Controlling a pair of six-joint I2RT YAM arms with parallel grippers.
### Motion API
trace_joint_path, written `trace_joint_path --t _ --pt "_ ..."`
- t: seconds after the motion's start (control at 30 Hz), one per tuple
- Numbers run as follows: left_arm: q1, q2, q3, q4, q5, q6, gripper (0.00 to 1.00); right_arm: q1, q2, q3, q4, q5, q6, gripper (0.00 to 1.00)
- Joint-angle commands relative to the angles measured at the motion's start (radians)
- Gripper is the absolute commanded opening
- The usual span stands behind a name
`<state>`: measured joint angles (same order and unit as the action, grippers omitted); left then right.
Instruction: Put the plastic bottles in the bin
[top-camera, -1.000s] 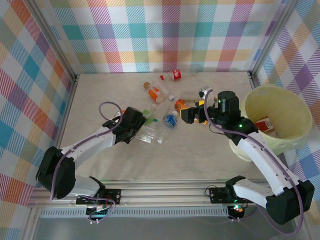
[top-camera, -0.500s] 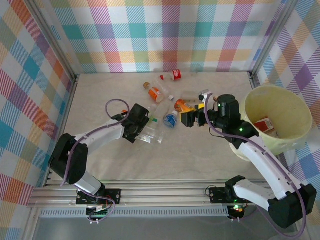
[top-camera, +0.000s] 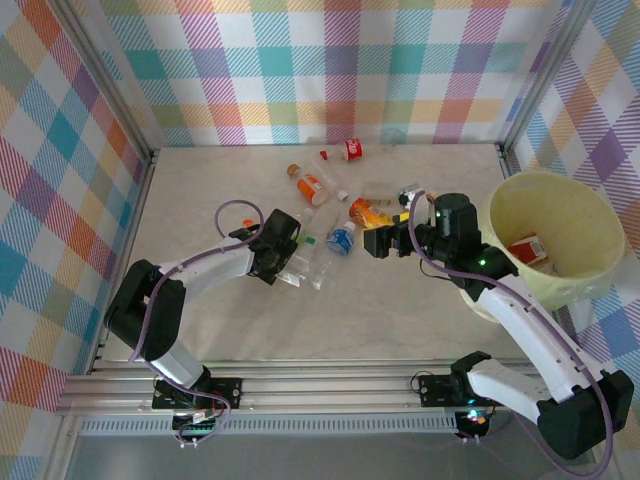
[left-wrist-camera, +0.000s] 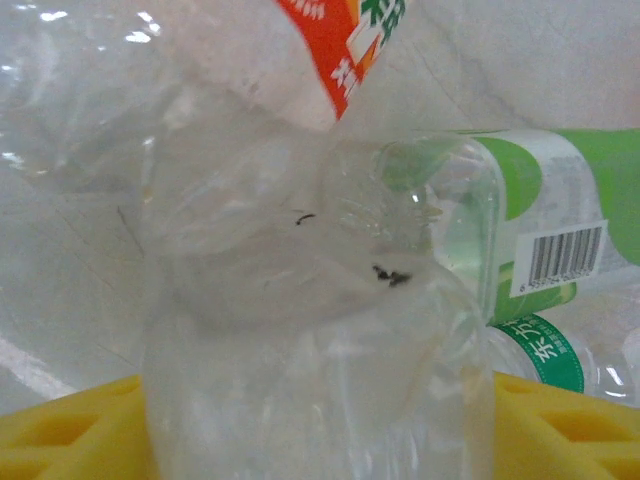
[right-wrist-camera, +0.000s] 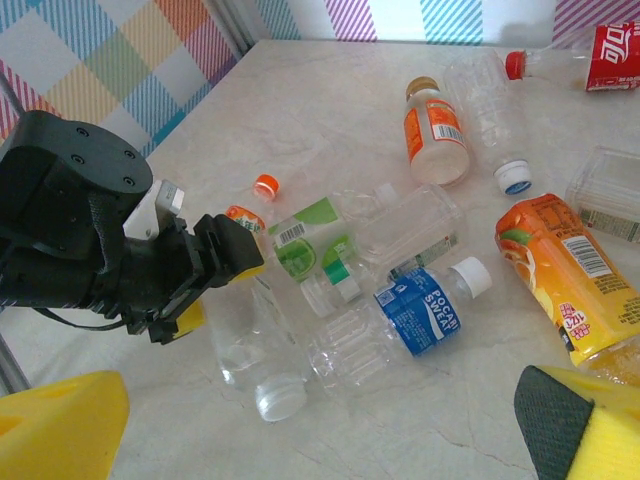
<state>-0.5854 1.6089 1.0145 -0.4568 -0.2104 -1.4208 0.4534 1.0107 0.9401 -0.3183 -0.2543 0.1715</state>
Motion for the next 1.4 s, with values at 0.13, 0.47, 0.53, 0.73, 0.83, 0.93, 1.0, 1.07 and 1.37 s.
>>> trace_joint_path --t 0.13,0.47,0.53,0.73,0.83,0.93,1.0,1.07,1.37 --pt "0.004 -0.071 -0.08 0.04 -0.046 -0.01 0.6 0.012 -0.006 -0.011 0.01 -0.004 0.006 1.0" --pt "0.005 -0.185 -0.129 0.087 -0.035 0.082 0.49 0.014 0.02 -0.026 0.078 -0.02 0.045 1.0" --pt "0.004 -0.222 -0.135 0.096 -0.031 0.112 0.49 0.014 0.025 -0.032 0.099 -0.021 0.064 1.0" --pt "0.005 -0.353 -0.165 0.233 -0.01 0.263 0.49 0.014 0.047 -0.047 0.164 -0.05 0.096 1.0" --pt "0.004 -0.411 -0.188 0.367 0.049 0.384 0.5 0.014 0.078 -0.031 0.169 -0.093 0.136 1.0" --pt "0.006 -0.45 -0.203 0.488 0.111 0.488 0.51 0.014 0.149 0.027 0.127 -0.157 0.186 1.0" --pt "0.006 -0.455 -0.189 0.532 0.157 0.544 0.51 0.014 0.189 0.052 0.138 -0.221 0.214 1.0" --pt "0.006 -0.448 -0.156 0.573 0.241 0.616 0.51 0.014 0.218 0.057 0.192 -0.296 0.242 1.0" --pt "0.055 -0.398 -0.079 0.823 0.6 0.661 0.5 0.007 0.32 0.103 0.351 -0.501 0.42 1.0"
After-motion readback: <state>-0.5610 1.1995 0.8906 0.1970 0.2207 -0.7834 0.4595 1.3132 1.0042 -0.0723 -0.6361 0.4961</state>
